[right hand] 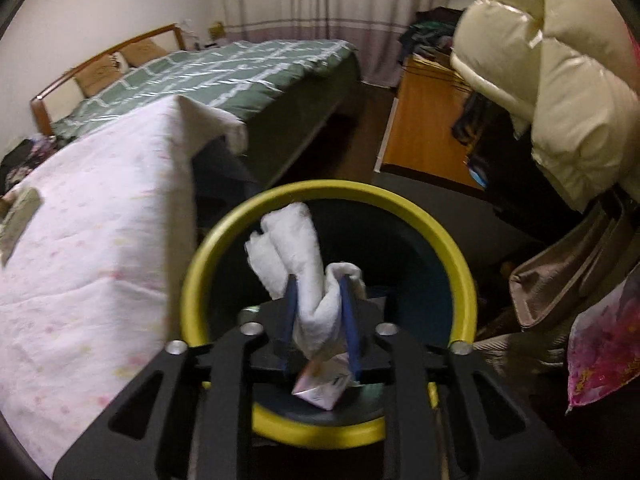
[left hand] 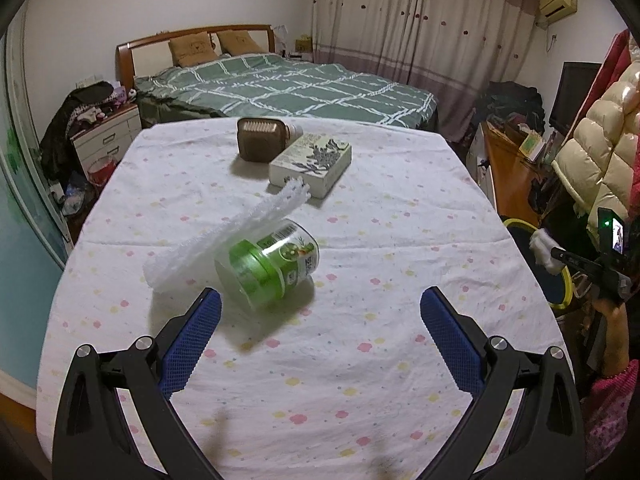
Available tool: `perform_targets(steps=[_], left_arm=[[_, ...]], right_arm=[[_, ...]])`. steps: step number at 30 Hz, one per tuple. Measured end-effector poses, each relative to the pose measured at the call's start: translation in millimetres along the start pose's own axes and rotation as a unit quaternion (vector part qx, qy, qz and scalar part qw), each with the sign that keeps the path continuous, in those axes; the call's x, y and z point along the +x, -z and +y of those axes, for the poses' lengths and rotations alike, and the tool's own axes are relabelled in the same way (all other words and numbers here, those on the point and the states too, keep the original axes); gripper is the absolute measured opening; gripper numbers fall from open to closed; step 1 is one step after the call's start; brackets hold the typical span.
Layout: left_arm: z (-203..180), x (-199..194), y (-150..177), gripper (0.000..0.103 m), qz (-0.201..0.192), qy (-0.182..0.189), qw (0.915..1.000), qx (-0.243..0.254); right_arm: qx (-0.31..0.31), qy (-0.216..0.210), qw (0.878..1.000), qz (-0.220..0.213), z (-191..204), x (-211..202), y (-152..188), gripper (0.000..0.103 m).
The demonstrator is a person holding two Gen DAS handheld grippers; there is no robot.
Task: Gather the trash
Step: 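Carry the white towel into the bin and open the right gripper, then grasp the green-capped plastic jar with the left gripper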
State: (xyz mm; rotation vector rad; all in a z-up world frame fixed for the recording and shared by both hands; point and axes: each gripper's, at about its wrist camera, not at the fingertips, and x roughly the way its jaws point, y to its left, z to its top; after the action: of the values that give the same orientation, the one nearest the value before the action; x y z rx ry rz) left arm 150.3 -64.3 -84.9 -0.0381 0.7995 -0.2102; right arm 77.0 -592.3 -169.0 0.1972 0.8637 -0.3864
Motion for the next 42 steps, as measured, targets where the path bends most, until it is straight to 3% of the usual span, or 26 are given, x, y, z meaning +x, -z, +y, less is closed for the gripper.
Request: perform_targets(steps=[3,6,13,24,33,37,42], left_arm=[[3,6,0,0.098,0.006,0.000,1.0000,-0.004],[8,15,1,0.098,0.013,-0.002,0.9998,-0.012],[23,28,0,0.098,0.018,0.000,0.9996,-0.023],[45,61,-6,0.098,0.041,0.044,0.9970,-0.049],[43,78,-25,0.098,0.025,0.021,0.9992,-0.024],[36,82,-26,0.098,0.034,0.033,0.9989,-0.002],[18,76,-21,0.098,0.041,0.083,0.9956,0.015]], right_arm=[[0.012,0.009,1.000,-0.004,-7,1,3,0.050],[0.013,0.013,1.000,-0.011,-7,-3,3,0.055],[0.004,0.006,1.000,-0.015,1,-8,3,0.056],[0.000,-0.006,1.000,-0.005,10,-1,6,0.057],[0.003,-0.006,1.000,0.001,5,5,9,0.057],[0.005,-0.009,1.000,0.002,4,6,10,0.057],[0.005,-0.014,1.000,0.003,6,7,12,0.057]])
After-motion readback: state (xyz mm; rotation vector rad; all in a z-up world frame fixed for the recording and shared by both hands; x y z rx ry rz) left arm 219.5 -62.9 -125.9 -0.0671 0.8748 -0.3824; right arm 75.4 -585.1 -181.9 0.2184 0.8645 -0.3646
